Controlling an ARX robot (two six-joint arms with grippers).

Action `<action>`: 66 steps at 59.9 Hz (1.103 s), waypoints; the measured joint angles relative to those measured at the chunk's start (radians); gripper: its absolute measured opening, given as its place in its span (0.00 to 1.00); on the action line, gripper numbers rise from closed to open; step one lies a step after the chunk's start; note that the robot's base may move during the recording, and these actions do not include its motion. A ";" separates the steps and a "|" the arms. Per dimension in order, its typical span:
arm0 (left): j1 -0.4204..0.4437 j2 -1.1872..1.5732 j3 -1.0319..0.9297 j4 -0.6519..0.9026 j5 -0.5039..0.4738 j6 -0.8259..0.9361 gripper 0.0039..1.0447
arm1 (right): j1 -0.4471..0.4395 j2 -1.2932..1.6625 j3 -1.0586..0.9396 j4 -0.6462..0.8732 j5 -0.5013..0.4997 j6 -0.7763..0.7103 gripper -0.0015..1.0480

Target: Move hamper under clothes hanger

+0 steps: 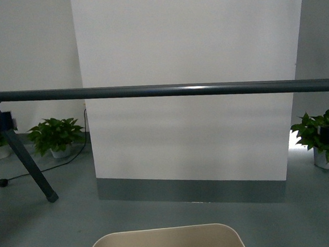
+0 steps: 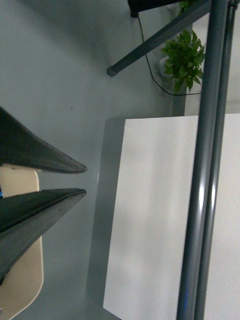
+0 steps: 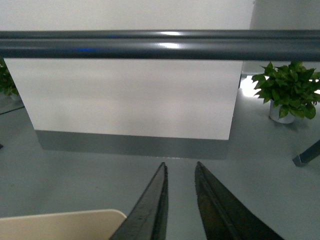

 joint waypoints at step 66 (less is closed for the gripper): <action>0.000 -0.638 -0.581 -0.067 0.000 0.001 0.03 | -0.058 -0.639 -0.599 -0.060 -0.058 -0.003 0.02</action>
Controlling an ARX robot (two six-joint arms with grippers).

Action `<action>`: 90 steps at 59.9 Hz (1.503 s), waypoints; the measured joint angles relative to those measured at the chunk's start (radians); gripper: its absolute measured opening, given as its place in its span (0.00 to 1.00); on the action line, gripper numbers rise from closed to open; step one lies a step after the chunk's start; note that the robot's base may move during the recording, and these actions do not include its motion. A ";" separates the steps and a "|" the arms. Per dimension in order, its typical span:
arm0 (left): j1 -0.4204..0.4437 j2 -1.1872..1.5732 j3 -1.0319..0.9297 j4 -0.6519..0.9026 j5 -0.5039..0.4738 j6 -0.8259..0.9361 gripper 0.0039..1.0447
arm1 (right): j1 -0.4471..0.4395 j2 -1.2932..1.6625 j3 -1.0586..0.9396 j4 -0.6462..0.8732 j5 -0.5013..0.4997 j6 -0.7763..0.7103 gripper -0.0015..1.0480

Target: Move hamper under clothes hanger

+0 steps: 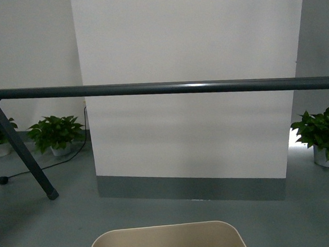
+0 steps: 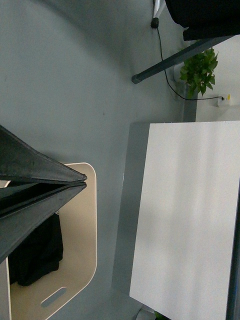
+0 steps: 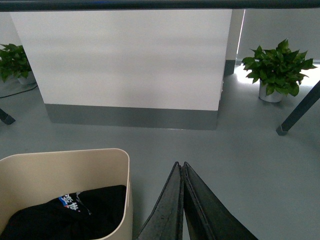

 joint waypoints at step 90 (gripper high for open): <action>0.000 -0.774 -0.053 -0.698 -0.001 0.007 0.03 | 0.000 -0.897 -0.030 -0.840 -0.002 0.000 0.02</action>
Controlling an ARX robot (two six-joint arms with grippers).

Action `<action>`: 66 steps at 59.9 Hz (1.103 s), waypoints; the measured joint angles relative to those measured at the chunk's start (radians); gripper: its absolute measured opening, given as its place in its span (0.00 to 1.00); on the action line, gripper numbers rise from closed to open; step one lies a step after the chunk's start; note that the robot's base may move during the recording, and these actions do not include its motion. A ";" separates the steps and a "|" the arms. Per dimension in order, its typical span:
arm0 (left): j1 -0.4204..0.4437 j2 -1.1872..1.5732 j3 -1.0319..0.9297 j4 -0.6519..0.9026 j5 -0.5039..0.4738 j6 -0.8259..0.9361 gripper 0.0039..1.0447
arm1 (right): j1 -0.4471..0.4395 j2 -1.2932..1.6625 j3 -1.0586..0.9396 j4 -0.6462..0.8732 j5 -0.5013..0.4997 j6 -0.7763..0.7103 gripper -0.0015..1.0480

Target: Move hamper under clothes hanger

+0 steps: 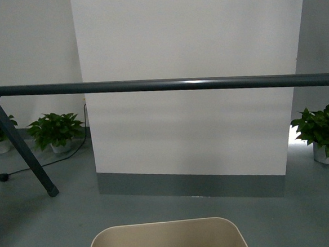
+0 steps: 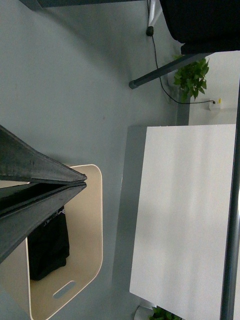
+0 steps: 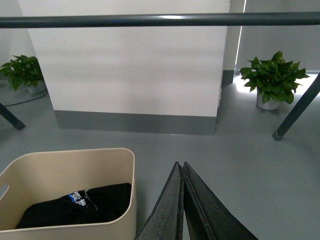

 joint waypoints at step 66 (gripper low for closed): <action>0.000 -0.002 0.000 0.000 0.000 0.003 0.94 | 0.000 0.000 0.000 -0.004 0.000 0.000 0.92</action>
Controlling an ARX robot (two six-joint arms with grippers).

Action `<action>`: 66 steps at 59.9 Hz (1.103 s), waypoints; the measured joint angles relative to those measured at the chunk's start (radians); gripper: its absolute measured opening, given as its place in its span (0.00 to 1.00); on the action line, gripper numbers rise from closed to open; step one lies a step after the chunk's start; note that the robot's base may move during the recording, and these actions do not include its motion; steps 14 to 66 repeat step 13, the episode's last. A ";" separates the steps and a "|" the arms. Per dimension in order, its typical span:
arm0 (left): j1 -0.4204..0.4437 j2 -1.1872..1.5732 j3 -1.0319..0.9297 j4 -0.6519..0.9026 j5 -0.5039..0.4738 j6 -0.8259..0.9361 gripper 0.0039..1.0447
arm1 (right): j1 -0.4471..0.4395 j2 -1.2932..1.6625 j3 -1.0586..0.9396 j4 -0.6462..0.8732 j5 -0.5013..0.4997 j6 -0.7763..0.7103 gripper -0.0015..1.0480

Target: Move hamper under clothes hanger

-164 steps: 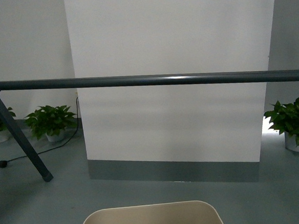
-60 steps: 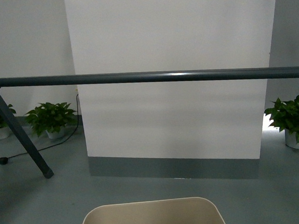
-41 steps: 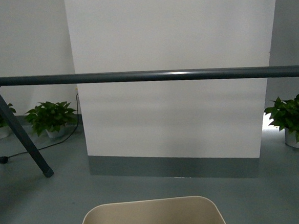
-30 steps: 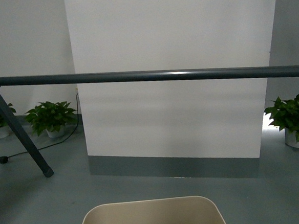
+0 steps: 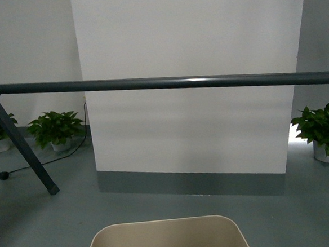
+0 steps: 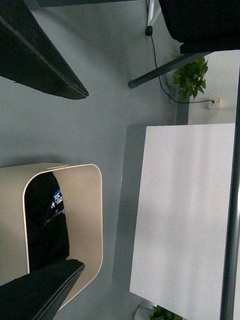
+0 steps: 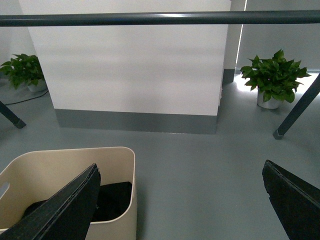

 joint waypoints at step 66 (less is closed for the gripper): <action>0.000 0.000 0.000 0.000 0.000 0.000 0.94 | 0.000 0.000 0.000 0.000 0.000 0.000 0.92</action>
